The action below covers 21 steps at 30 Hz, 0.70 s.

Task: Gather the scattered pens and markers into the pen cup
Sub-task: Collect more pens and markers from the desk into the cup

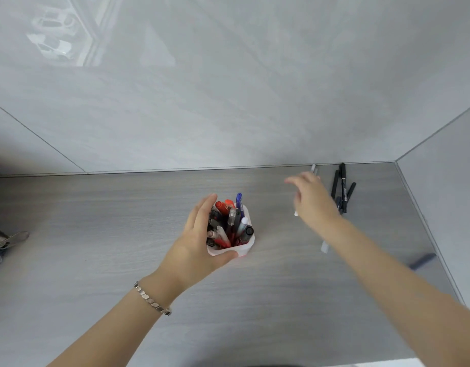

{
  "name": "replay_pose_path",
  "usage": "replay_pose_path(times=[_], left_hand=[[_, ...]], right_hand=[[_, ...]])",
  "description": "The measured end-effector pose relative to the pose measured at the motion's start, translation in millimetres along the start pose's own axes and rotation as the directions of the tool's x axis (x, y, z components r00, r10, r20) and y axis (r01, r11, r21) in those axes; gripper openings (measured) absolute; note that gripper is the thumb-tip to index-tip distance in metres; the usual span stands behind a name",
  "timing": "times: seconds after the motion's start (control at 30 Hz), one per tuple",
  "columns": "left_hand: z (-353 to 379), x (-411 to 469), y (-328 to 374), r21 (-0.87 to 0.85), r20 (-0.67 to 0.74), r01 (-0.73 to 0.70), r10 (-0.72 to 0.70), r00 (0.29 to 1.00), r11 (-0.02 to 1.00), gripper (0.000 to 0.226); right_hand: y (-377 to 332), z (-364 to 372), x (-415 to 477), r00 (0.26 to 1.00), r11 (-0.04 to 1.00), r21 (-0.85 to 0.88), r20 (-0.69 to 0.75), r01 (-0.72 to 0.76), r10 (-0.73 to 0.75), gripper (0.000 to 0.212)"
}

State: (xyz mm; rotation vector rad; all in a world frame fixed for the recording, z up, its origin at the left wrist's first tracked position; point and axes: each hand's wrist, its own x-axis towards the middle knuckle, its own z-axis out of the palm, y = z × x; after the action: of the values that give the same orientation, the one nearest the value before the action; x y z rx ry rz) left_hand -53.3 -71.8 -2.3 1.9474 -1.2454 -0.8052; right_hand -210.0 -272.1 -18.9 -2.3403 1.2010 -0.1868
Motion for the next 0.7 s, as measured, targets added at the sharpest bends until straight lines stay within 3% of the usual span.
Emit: replay_pose_path(times=[0.07,0.13,0.23,0.37,0.43,0.47,0.5,0.57,0.63,0.7], left_hand=[[0.3,0.1,1.2,-0.021,-0.017,0.015,-0.016,1.0,1.0,0.096],[0.9,-1.1,2.3,-0.036,-0.028,0.032,-0.033,0.999,0.999,0.094],[1.7,-2.5,2.5,-0.056,-0.033,0.066,-0.068,0.997,0.996,0.096],[1.6,-2.9,2.7,-0.103,-0.039,0.091,-0.095,0.995,0.991,0.093],[1.1,-2.8,3.6,-0.129,-0.05,0.103,-0.11,0.993,0.986,0.092],[0.8,-2.9,3.8,-0.138,-0.051,0.109,-0.118,0.992,0.984,0.091],[0.4,-3.0,3.7,-0.144,-0.051,0.115,-0.124,0.991,0.983,0.091],[0.1,-3.2,3.0,-0.151,-0.047,0.124,-0.133,0.99,0.981,0.092],[0.7,-3.4,1.4,-0.154,-0.047,0.125,-0.134,0.99,0.98,0.091],[1.8,-3.3,-0.3,-0.162,-0.052,0.128,-0.138,0.989,0.978,0.091]], right_hand=[[29.0,-3.9,13.4,0.956,0.896,-0.427,0.293,0.122,0.009,0.052],[42.5,-7.4,20.7,0.894,0.726,-0.613,0.447,0.311,-0.005,0.05],[41.2,-9.6,27.1,0.842,0.594,-0.649,0.532,0.475,-0.091,0.043],[38.9,-6.0,36.5,0.704,0.413,-0.57,0.587,0.71,-0.4,0.033],[36.6,0.0,36.9,0.658,0.374,-0.542,0.642,0.753,-0.393,0.025],[35.6,3.1,35.7,0.666,0.386,-0.543,0.629,0.746,-0.401,0.024],[33.1,5.0,32.4,0.704,0.46,-0.538,0.603,0.706,-0.376,0.022],[20.0,0.1,21.4,0.831,0.729,-0.433,0.433,0.531,-0.348,0.018],[0.1,-11.9,4.5,0.94,0.928,-0.145,0.07,0.342,-0.335,0.011],[-25.6,-28.0,-19.5,0.963,0.944,0.235,-0.192,0.233,-0.19,0.009]])
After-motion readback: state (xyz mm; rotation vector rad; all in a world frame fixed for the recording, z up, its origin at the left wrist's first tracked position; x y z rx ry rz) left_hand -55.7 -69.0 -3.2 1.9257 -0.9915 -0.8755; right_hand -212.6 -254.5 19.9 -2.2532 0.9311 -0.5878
